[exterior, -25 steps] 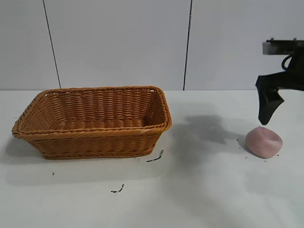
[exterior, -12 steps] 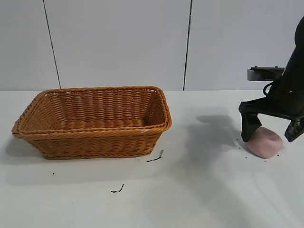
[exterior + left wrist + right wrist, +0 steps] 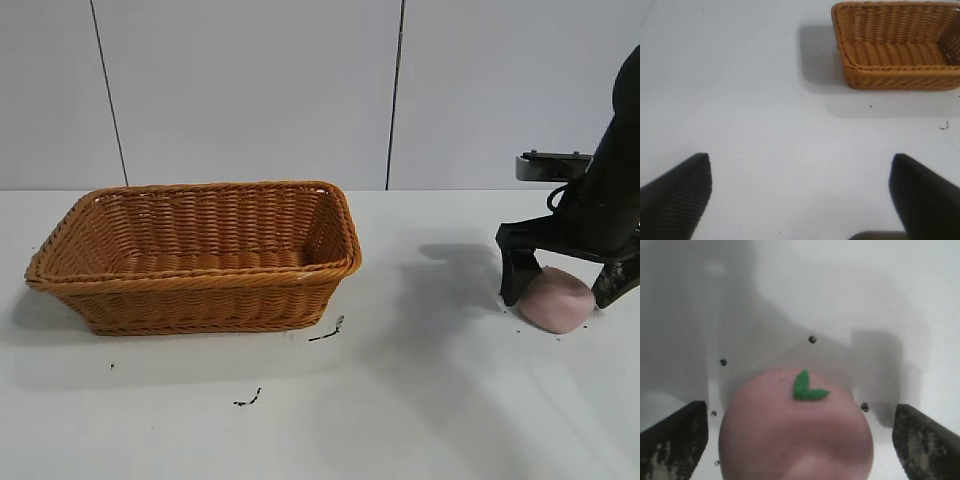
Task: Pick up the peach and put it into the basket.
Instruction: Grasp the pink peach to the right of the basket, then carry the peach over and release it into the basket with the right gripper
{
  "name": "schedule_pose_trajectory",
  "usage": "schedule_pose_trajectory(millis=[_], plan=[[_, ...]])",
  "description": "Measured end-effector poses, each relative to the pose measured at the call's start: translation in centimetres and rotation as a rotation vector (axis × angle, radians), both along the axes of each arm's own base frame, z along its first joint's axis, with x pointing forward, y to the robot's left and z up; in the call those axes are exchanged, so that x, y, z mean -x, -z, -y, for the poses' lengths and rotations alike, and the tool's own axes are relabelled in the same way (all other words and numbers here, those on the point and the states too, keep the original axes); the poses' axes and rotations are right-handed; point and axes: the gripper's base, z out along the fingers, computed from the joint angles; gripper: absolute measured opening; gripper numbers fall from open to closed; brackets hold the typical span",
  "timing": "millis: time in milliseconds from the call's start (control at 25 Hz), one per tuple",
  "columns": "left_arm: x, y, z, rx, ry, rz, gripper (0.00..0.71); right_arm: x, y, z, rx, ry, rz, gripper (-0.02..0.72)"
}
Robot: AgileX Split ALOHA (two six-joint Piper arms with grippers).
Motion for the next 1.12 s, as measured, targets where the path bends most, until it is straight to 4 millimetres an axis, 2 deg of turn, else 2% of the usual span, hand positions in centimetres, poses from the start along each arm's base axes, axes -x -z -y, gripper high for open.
schedule_pose_trajectory(millis=[40,80,200,280,320,360,400,480,560,600,800,880,1000,1120], plan=[[0.0,0.0,0.0,0.000,0.000,0.000,0.693,0.1,0.0,0.0,-0.001,0.000,-0.007,0.673],[0.0,0.0,0.0,0.000,0.000,0.000,0.693,0.1,0.0,0.0,-0.001,-0.002,-0.014,0.622],[0.0,0.0,0.0,0.000,0.000,0.000,0.693,0.2,0.0,0.0,-0.002,-0.002,-0.020,0.378],[0.0,0.0,0.0,0.000,0.000,0.000,0.693,0.2,0.0,0.0,-0.003,-0.002,-0.019,0.158],[0.0,0.0,0.0,0.000,0.000,0.000,0.693,0.1,-0.1,0.0,-0.005,0.000,-0.014,0.076],[0.0,0.0,0.0,0.000,0.000,0.000,0.693,-0.1,-0.5,-0.1,-0.006,0.000,-0.006,0.013],[0.0,0.0,0.0,0.000,0.000,0.000,0.693,-0.1,-0.8,-0.1,-0.006,-0.002,-0.005,-0.013],[0.0,0.0,0.0,0.000,0.000,0.000,0.693,-0.3,-1.8,-0.1,-0.007,-0.010,-0.004,-0.011],[0.0,0.0,0.0,0.000,0.000,0.000,0.693,-0.8,-3.6,-0.1,-0.009,-0.018,0.016,-0.011],[0.0,0.0,0.0,0.000,0.000,0.000,0.693,-1.1,-5.0,-0.1,-0.009,-0.022,0.033,-0.011],[0.0,0.0,0.0,0.000,0.000,0.000,0.693,-1.7,-14.5,-0.2,-0.015,-0.035,0.188,-0.011],[0.0,0.0,0.0,0.000,0.000,0.000,0.693,-1.7,-17.2,-0.3,-0.019,-0.032,0.230,-0.011],[0.0,0.0,0.0,0.000,0.000,0.000,0.693,-2.1,-19.7,-0.7,-0.024,-0.030,0.262,-0.011],[0.0,0.0,0.0,0.000,0.000,0.000,0.693,-2.3,-21.9,-2.9,-0.030,-0.079,0.316,-0.011]])
